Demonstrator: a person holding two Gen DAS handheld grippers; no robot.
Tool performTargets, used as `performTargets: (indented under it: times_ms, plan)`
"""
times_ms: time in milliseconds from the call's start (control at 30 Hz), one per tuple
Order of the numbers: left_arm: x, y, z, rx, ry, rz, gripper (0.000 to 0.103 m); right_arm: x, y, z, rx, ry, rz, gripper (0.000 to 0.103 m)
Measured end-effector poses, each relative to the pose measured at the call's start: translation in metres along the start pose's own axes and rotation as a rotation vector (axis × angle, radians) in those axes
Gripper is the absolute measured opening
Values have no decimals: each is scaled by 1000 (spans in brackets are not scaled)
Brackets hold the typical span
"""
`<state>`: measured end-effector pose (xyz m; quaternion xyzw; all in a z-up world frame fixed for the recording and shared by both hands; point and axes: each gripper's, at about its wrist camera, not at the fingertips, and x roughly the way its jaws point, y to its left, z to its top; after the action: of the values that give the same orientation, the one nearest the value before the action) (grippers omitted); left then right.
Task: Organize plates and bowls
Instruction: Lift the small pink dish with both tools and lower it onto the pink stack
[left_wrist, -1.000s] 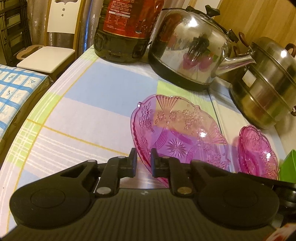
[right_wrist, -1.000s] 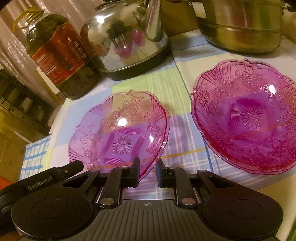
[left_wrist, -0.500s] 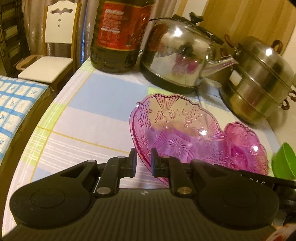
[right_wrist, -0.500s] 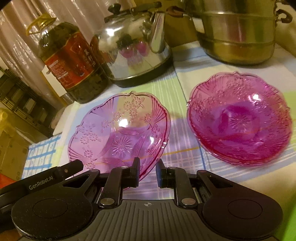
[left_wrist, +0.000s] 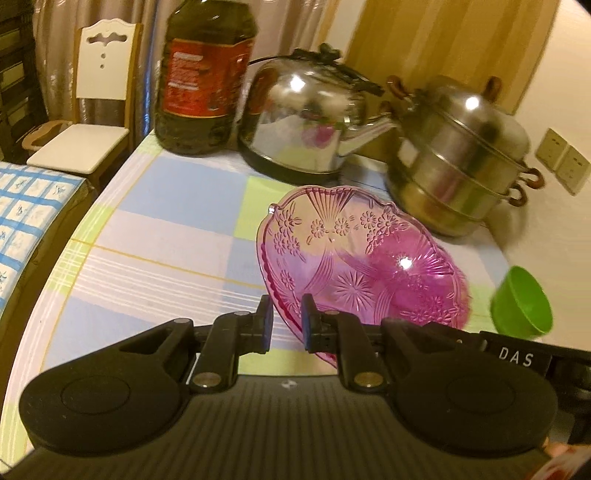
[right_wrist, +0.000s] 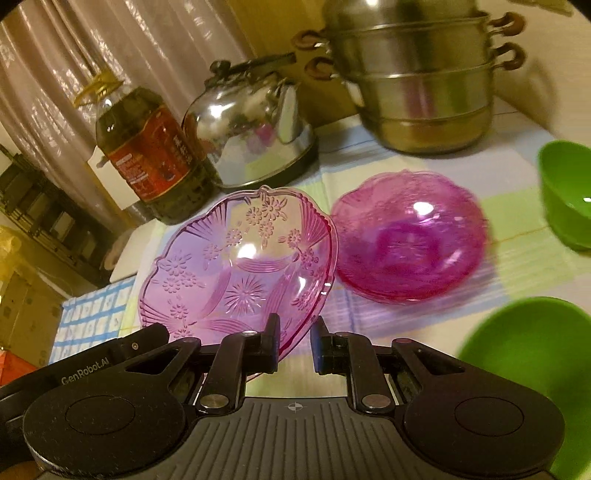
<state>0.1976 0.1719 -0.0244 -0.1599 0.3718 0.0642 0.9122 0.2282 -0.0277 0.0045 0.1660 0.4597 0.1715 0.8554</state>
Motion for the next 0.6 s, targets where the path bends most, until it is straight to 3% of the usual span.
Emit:
performTargets:
  times_ms: [233,600]
  plan:
    - [-26,-37,-11,37,-5,-34,14,-48,-20,-2,23,-36,-21,17]
    - [-43,-88,-25,103,4,-64,14,-90,-58,-5,75,-63,-44,17]
